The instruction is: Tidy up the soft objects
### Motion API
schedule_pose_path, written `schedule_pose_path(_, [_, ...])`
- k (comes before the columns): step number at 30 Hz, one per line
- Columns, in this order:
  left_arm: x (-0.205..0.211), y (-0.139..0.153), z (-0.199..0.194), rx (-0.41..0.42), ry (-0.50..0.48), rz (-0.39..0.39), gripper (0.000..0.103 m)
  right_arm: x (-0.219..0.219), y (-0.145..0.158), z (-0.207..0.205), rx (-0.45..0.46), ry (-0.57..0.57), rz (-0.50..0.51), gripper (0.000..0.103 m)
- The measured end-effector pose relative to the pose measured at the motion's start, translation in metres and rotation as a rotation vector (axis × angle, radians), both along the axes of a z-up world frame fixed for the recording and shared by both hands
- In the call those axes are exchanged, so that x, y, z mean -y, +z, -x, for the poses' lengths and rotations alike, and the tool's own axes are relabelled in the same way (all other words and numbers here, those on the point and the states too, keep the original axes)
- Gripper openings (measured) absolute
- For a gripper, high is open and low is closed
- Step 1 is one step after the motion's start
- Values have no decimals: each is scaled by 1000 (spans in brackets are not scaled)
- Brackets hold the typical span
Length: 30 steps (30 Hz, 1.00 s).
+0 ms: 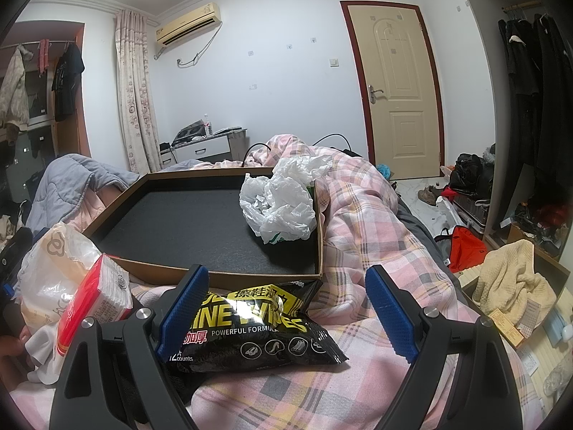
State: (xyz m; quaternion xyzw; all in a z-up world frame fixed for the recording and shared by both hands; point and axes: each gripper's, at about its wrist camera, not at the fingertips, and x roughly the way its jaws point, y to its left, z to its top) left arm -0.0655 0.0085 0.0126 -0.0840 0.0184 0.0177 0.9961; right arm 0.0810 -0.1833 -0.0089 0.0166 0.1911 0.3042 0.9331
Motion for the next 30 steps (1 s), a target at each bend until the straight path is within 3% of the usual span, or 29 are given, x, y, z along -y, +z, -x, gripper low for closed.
schedule_pose_path(17, [-1,-1,-1,-3,-1,-2,103,1,3,1,10,1,-15,88])
schedule_pose_path(25, [1,-1,2,5,-4,2,103,21,38,-14,35,-7,-148,88])
schedule_pose_path(30, [1,-1,2,4,-4,1,103,10,58,-32,49,-7,-141,88])
